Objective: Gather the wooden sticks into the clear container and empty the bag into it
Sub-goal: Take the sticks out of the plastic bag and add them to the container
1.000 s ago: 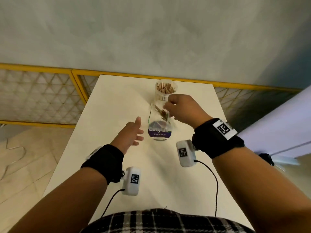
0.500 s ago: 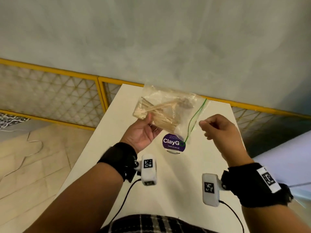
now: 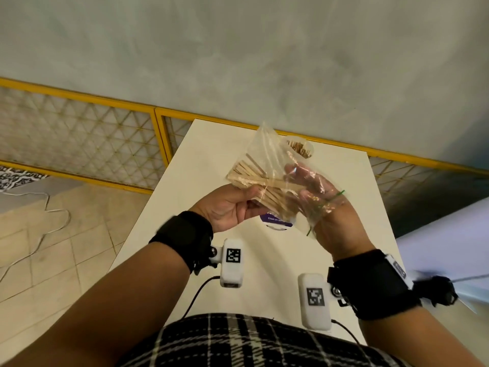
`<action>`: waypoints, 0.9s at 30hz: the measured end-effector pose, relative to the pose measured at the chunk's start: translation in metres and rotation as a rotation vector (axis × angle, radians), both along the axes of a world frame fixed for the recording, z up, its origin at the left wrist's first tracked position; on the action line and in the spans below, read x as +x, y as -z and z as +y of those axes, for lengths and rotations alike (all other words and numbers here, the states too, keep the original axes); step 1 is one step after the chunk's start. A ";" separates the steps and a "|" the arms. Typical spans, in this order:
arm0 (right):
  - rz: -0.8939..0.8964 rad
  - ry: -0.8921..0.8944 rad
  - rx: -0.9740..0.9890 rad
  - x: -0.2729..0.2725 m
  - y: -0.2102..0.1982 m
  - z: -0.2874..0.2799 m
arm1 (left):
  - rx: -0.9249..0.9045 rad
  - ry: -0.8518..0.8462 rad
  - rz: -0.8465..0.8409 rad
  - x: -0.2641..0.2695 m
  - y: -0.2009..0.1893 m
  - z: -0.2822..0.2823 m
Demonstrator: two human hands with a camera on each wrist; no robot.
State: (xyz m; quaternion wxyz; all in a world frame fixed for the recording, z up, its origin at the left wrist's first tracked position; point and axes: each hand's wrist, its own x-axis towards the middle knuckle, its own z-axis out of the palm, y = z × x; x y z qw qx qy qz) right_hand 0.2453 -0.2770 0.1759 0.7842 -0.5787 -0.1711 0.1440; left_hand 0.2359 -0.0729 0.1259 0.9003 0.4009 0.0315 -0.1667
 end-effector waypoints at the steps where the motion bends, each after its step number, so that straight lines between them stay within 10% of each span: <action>1: 0.012 0.007 -0.041 0.003 0.000 0.003 | 0.002 -0.021 0.010 0.000 -0.001 -0.001; 7: 0.019 0.133 -0.319 0.026 0.007 0.011 | -0.080 -0.128 0.067 0.000 0.005 0.000; 15: 0.064 -0.115 -0.817 0.055 0.015 0.029 | 0.271 0.023 -0.029 -0.003 0.003 -0.004; 27: 0.290 -0.333 -0.856 0.080 0.025 0.037 | 0.339 -0.030 0.063 0.008 0.015 0.015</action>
